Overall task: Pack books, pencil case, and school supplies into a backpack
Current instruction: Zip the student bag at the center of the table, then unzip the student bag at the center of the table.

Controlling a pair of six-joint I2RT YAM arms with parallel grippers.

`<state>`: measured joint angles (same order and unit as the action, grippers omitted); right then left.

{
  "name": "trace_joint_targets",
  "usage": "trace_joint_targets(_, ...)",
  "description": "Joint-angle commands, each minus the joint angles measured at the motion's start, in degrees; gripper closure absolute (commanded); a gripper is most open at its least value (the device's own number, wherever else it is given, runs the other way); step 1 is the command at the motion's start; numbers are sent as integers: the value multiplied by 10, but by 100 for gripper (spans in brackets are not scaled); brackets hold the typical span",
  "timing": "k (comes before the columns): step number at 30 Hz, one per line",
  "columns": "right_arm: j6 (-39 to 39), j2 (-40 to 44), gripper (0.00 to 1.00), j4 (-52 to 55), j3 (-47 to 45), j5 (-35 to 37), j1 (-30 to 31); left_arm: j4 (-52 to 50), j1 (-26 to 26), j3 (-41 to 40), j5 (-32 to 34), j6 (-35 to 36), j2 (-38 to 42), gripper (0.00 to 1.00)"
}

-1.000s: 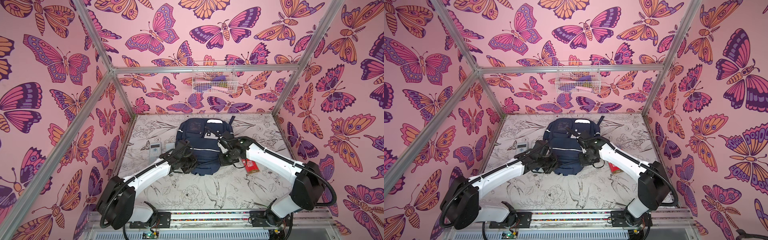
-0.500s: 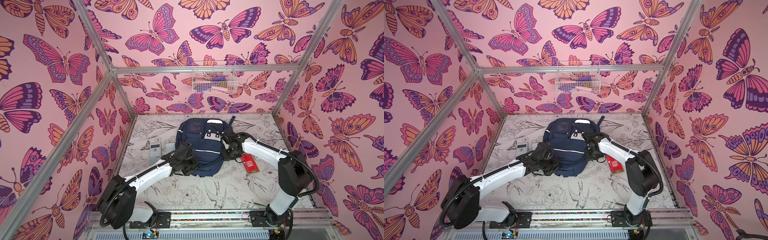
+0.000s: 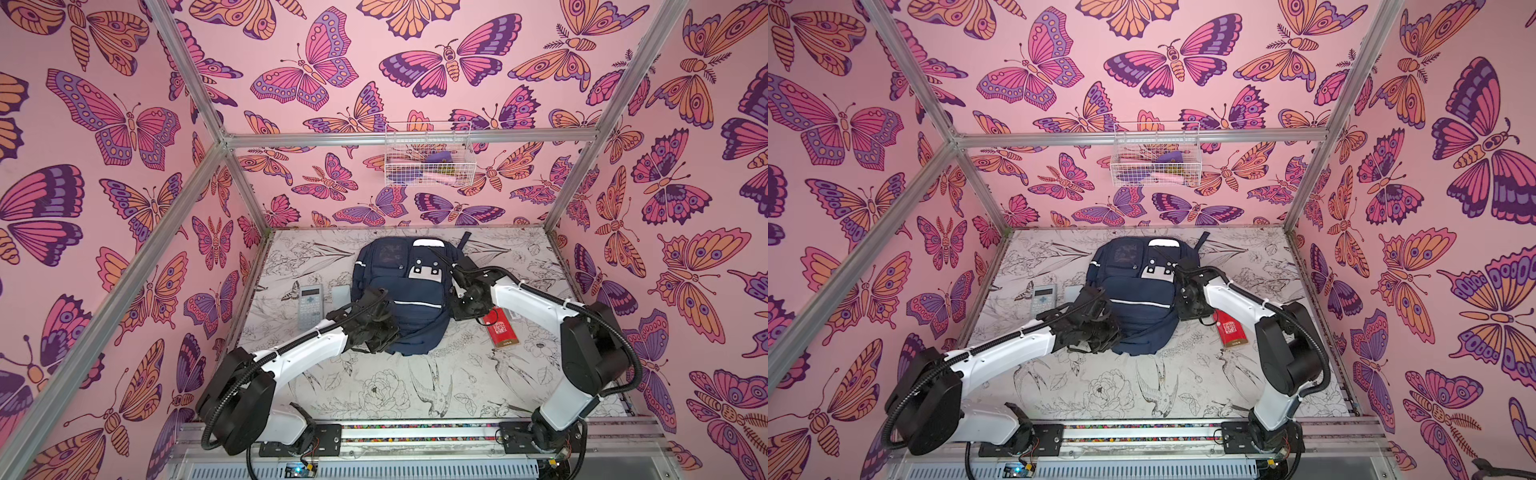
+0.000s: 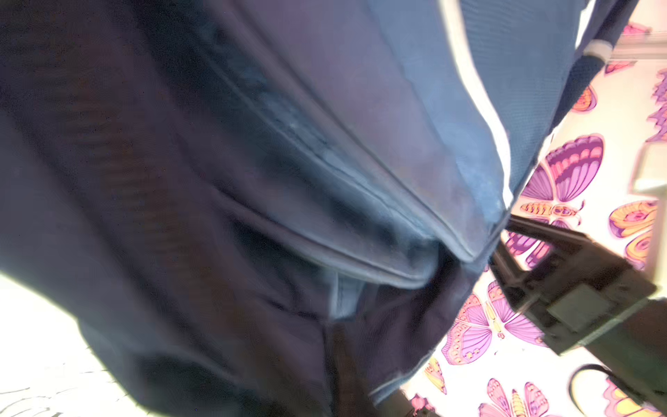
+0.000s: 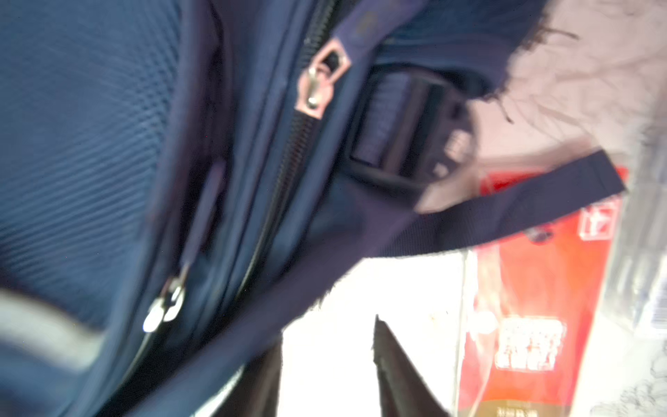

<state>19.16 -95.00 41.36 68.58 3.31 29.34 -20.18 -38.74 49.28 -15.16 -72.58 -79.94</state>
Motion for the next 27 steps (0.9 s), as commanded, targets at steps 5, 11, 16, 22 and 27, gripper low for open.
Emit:
trace_joint_targets(5, 9, 130, 41, 45, 21, -44, -2, -112, 7, 122, 59, 107, 27, 14)
trace_joint_targets(11, 73, 161, 39, 17, 4, -75, 10, -119, 8, 159, 70, 113, -25, 12)
trace_joint_targets(16, 118, 170, 41, -21, -22, -101, 17, -109, 6, 196, 21, 97, -111, 13)
trace_joint_targets(22, 126, 172, 43, -23, -39, -102, 28, -66, 1, 202, -14, 59, -171, 13)
trace_joint_targets(27, 124, 177, 44, -20, -43, -97, 29, -60, 1, 205, -2, 40, -192, 17)
